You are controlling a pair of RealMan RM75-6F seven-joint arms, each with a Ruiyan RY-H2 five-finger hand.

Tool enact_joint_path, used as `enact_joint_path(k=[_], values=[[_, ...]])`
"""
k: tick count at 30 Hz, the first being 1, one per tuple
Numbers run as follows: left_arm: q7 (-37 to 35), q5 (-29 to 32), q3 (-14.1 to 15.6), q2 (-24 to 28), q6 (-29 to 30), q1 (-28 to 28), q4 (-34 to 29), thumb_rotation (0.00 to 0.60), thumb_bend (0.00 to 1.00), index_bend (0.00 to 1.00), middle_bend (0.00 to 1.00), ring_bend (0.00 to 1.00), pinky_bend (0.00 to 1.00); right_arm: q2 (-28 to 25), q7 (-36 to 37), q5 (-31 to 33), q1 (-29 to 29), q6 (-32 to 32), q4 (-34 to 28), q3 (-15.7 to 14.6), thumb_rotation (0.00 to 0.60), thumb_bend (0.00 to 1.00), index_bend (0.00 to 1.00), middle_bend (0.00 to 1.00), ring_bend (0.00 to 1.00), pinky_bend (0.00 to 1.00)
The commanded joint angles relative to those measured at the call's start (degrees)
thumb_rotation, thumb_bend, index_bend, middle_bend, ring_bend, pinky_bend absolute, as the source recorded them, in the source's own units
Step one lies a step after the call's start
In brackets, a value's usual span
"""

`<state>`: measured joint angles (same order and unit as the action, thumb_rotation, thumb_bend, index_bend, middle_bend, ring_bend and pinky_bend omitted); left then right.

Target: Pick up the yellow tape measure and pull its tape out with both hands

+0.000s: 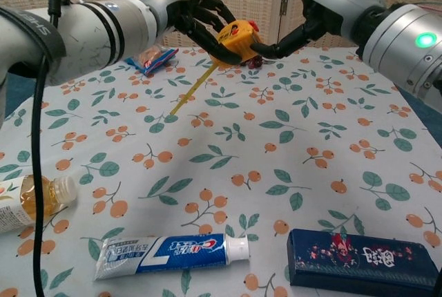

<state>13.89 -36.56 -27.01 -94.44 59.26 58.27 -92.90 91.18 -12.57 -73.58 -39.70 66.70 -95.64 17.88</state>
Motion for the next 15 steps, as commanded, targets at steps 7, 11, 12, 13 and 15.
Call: enact_joint_path(k=[7, 11, 12, 13, 15], values=[[0.1, 0.0, 0.3, 0.2, 0.5, 0.1, -0.3, 0.600, 0.40, 0.65, 0.64, 0.55, 0.10, 0.6, -0.7, 0.7, -0.6, 0.3, 0.9, 0.2, 0.600, 0.36, 0.01, 0.02, 0.07, 0.00], [0.3, -0.2, 0.6, 0.2, 0.7, 0.1, -0.1, 0.600, 0.40, 0.65, 0.64, 0.55, 0.10, 0.9, -1.0, 0.9, -0.8, 0.7, 1.4, 0.3, 0.600, 0.36, 0.01, 0.03, 0.08, 0.00], [0.3, -0.3, 0.7, 0.2, 0.8, 0.1, 0.0, 0.600, 0.40, 0.65, 0.64, 0.55, 0.10, 1.0, -1.0, 1.0, -0.8, 0.8, 1.5, 0.4, 0.600, 0.36, 0.01, 0.03, 0.08, 0.00], [0.3, -0.5, 0.8, 0.1, 0.9, 0.1, 0.0, 0.600, 0.40, 0.65, 0.64, 0.55, 0.10, 1.0, -1.1, 1.0, -0.9, 0.9, 1.6, 0.4, 0.600, 0.36, 0.02, 0.03, 0.08, 0.00], [0.4, -0.8, 1.0, -0.1, 1.2, 0.1, 0.3, 0.600, 0.40, 0.65, 0.64, 0.55, 0.10, 1.1, -1.1, 1.0, -0.9, 1.2, 1.9, 0.5, 0.600, 0.36, 0.03, 0.04, 0.09, 0.00]])
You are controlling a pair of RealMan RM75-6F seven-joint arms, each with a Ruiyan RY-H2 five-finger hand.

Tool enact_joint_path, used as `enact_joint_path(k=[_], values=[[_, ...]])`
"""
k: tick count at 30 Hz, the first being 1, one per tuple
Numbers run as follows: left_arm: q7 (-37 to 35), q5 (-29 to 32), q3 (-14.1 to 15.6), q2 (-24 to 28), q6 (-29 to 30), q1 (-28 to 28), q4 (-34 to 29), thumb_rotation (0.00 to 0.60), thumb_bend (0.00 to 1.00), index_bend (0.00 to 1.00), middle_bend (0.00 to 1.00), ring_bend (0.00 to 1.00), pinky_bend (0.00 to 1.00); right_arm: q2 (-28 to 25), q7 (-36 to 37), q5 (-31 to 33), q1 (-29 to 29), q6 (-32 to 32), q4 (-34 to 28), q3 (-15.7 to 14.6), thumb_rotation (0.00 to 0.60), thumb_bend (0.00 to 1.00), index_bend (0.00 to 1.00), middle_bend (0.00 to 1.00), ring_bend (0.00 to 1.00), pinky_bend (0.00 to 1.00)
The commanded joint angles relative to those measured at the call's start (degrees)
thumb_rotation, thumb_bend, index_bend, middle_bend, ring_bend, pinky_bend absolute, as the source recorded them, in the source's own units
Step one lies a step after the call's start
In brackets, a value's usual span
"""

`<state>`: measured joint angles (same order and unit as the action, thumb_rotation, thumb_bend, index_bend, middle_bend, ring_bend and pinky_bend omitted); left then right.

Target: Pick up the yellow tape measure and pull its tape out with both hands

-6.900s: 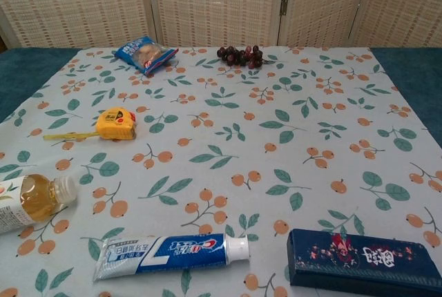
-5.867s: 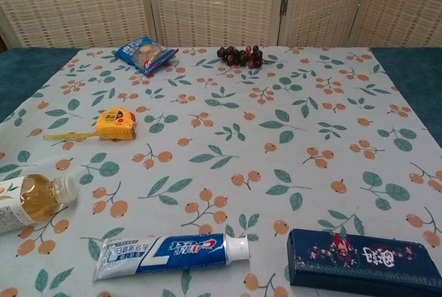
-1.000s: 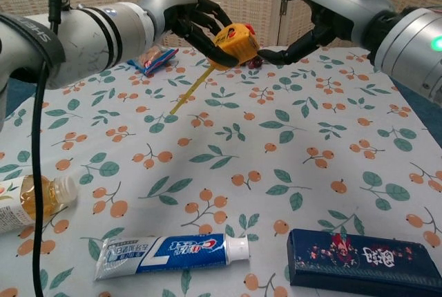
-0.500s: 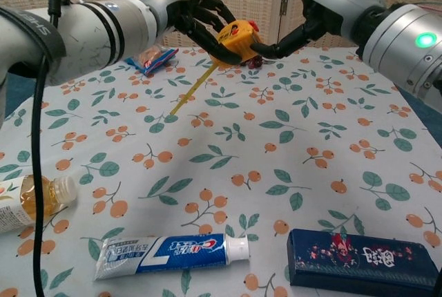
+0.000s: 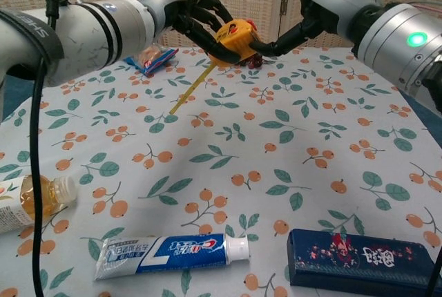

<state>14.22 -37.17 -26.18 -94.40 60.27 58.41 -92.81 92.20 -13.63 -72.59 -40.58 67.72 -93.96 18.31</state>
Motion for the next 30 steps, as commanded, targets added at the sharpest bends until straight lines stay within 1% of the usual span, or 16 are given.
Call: enact_joint_path(k=[1, 7, 14, 17, 20, 23, 25, 27, 30], values=[[0.1, -0.4, 0.3, -0.2, 0.3, 0.0, 0.3, 0.600, 0.40, 0.65, 0.64, 0.55, 0.10, 0.1, -0.1, 0.1, -0.1, 0.3, 0.4, 0.1, 0.600, 0.36, 0.03, 0.04, 0.09, 0.00], [-0.2, -0.9, 0.5, -0.8, 0.7, -0.2, 1.2, 0.600, 0.40, 0.65, 0.65, 0.55, 0.10, 0.7, -0.3, -0.2, -0.1, 1.5, 1.2, 0.2, 0.600, 0.37, 0.07, 0.07, 0.11, 0.00], [-0.8, -1.8, 0.7, -1.6, 0.9, -0.4, 2.9, 0.600, 0.41, 0.65, 0.65, 0.54, 0.10, 1.3, -1.0, -0.2, 0.0, 3.0, 1.6, 0.6, 0.600, 0.44, 0.14, 0.10, 0.13, 0.00], [-1.0, -2.4, 0.7, -2.0, 1.2, -0.5, 3.9, 0.600, 0.41, 0.65, 0.65, 0.54, 0.10, 1.5, -1.4, 0.0, 0.1, 3.7, 1.7, 0.8, 0.600, 0.44, 0.19, 0.11, 0.14, 0.00], [-1.4, -2.6, 0.6, -2.3, 1.2, -0.5, 4.6, 0.600, 0.41, 0.65, 0.65, 0.54, 0.10, 2.1, -2.2, 0.2, 0.0, 4.4, 2.1, 1.1, 0.600, 0.44, 0.29, 0.14, 0.15, 0.00], [-1.6, -2.9, 0.4, -2.5, 1.1, -0.6, 4.8, 0.600, 0.41, 0.65, 0.65, 0.54, 0.10, 2.8, -2.9, 0.5, -0.1, 5.2, 2.6, 1.4, 0.600, 0.44, 0.38, 0.18, 0.18, 0.00], [-1.8, -3.1, 0.3, -2.5, 1.1, -0.7, 4.9, 0.600, 0.41, 0.65, 0.65, 0.54, 0.10, 3.1, -3.3, 0.6, -0.1, 5.4, 2.7, 1.5, 0.600, 0.44, 0.42, 0.20, 0.19, 0.00], [-1.9, -3.3, 0.2, -2.6, 1.1, -0.7, 5.1, 0.600, 0.42, 0.65, 0.65, 0.54, 0.10, 3.3, -3.8, 1.0, -0.2, 5.3, 2.7, 1.5, 0.600, 0.44, 0.45, 0.21, 0.21, 0.00], [-2.1, -3.5, 0.0, -2.8, 1.0, -0.7, 5.4, 0.600, 0.42, 0.65, 0.65, 0.54, 0.10, 3.4, -4.3, 1.6, -0.3, 5.2, 2.5, 1.6, 0.600, 0.44, 0.47, 0.25, 0.24, 0.00]])
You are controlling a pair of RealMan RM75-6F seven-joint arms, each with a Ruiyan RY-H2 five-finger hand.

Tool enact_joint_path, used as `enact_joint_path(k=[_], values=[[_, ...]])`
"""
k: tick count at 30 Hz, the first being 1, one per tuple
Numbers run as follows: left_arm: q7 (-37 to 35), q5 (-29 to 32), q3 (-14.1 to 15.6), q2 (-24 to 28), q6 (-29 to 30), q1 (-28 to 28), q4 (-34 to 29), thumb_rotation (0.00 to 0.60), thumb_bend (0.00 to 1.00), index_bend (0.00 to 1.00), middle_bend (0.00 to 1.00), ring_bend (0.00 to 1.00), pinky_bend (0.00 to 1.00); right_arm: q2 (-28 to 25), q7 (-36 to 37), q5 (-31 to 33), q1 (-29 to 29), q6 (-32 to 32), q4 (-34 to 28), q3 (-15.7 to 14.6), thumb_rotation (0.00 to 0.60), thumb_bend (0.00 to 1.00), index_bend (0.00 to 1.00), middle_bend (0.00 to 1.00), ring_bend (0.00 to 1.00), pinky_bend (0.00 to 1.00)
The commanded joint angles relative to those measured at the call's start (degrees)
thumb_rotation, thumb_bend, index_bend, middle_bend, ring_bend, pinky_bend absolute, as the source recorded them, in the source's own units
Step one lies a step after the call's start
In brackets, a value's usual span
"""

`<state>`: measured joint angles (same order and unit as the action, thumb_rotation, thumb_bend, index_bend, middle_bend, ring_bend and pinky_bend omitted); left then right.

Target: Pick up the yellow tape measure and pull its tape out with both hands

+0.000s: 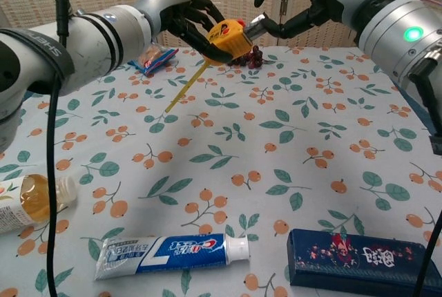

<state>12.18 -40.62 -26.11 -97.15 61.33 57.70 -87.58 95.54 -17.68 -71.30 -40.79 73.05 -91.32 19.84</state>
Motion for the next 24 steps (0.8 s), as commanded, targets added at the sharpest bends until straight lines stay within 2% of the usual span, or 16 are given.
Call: enact_joint_path(k=[1, 8, 16, 24], values=[[-0.1, -0.1, -0.1, -0.1, 0.0, 0.0, 0.2, 0.600, 0.42, 0.65, 0.65, 0.54, 0.10, 0.1, -0.3, 0.4, -0.1, -0.2, -0.2, 0.0, 0.600, 0.44, 0.47, 0.26, 0.26, 0.00], [-0.5, -0.1, -0.5, -0.3, -0.4, -0.1, 0.9, 0.600, 0.42, 0.65, 0.65, 0.54, 0.10, 0.3, -1.1, 1.2, -0.2, -0.2, -0.3, 0.2, 0.600, 0.44, 0.48, 0.37, 0.33, 0.00], [-0.8, -0.4, -0.8, -0.5, -0.6, -0.2, 1.5, 0.600, 0.42, 0.65, 0.65, 0.53, 0.10, 0.5, -1.1, 1.4, -0.4, -0.3, -0.2, 0.2, 0.600, 0.45, 0.55, 0.42, 0.36, 0.00], [-0.8, -0.6, -0.8, -0.6, -0.7, -0.4, 2.1, 0.600, 0.42, 0.65, 0.65, 0.53, 0.10, 0.2, -0.9, 1.4, -0.3, -0.3, -0.6, 0.1, 0.600, 0.54, 0.61, 0.43, 0.36, 0.00]])
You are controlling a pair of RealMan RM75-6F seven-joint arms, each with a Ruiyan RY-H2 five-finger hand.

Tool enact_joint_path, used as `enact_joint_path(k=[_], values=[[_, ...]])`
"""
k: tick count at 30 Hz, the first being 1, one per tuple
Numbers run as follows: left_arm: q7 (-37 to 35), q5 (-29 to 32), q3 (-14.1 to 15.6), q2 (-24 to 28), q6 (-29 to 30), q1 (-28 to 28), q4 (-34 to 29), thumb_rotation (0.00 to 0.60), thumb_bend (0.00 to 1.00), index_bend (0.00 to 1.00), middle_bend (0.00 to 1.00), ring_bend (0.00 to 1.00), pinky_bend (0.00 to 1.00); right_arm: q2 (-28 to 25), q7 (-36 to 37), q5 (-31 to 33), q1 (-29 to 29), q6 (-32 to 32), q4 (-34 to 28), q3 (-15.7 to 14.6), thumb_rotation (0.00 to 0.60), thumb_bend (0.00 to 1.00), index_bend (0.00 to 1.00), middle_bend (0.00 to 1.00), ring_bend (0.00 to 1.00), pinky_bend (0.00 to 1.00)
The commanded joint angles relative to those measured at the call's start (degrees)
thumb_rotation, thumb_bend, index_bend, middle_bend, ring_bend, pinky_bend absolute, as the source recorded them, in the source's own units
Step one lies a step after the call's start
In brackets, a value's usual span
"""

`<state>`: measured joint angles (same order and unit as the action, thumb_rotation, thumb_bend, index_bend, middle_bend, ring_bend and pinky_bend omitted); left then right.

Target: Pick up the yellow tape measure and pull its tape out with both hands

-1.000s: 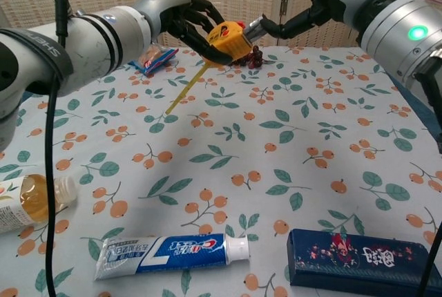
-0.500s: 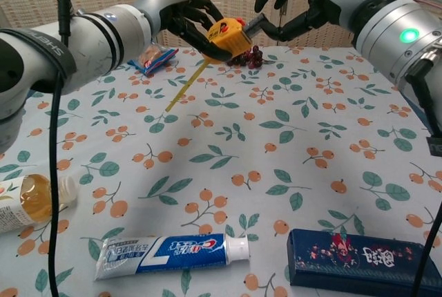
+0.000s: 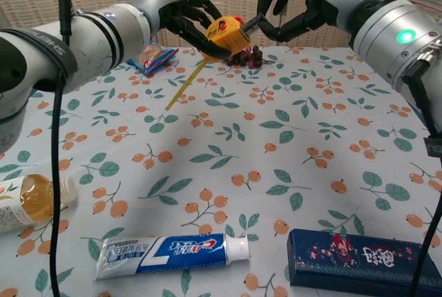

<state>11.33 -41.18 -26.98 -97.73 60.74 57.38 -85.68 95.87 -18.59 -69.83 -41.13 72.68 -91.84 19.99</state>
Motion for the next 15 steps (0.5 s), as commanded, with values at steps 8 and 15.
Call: enact_joint_path(k=[8, 15], values=[[-0.4, -0.6, 1.1, -0.2, -0.9, -0.8, 3.2, 0.600, 0.43, 0.65, 0.65, 0.53, 0.10, -2.6, 1.3, -0.3, 1.3, 0.4, -2.1, -0.3, 0.600, 0.57, 0.63, 0.43, 0.36, 0.00], [-2.5, -3.6, 4.1, -0.3, -2.5, -2.7, 8.0, 0.600, 0.43, 0.66, 0.65, 0.54, 0.09, -7.0, 4.1, 0.1, 3.5, 0.2, -5.7, -0.3, 0.600, 0.57, 0.64, 0.44, 0.36, 0.00]])
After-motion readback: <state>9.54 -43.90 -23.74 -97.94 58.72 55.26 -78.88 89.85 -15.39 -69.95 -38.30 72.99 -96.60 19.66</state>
